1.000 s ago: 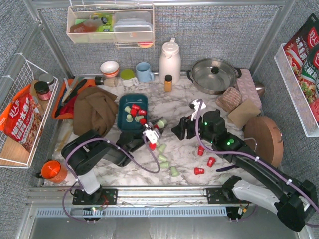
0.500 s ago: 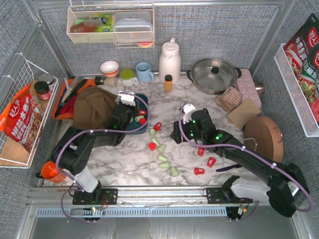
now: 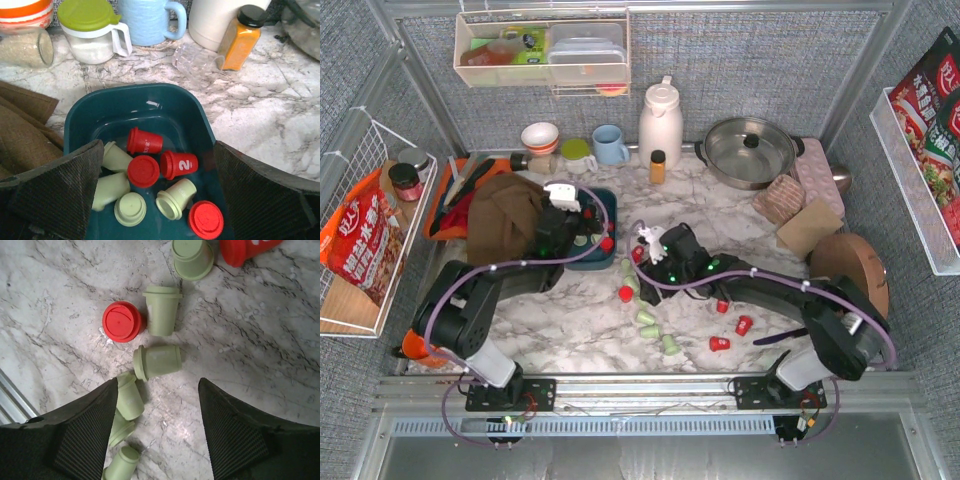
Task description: Mix the coffee capsules in the storage basket
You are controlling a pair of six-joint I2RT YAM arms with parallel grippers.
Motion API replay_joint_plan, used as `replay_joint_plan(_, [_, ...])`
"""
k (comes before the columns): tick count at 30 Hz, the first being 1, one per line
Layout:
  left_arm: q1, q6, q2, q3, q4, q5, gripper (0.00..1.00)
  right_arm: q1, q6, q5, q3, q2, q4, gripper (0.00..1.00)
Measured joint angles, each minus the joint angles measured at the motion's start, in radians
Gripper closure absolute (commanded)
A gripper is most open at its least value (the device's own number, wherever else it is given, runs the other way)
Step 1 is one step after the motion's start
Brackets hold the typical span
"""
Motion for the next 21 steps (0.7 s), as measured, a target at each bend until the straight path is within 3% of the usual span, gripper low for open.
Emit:
replay_joint_plan(12, [-0.001,0.028,-0.164,-0.118,-0.002,0.0,0.01,0.031,-0.107,-0.037,0.141,0.226,-0.047,0.27])
replay_joint_plan(21, [-0.001,0.044,-0.169,-0.119,-0.009,0.028,0.01,0.049,-0.137,-0.017,0.204,0.289,-0.113,0.37])
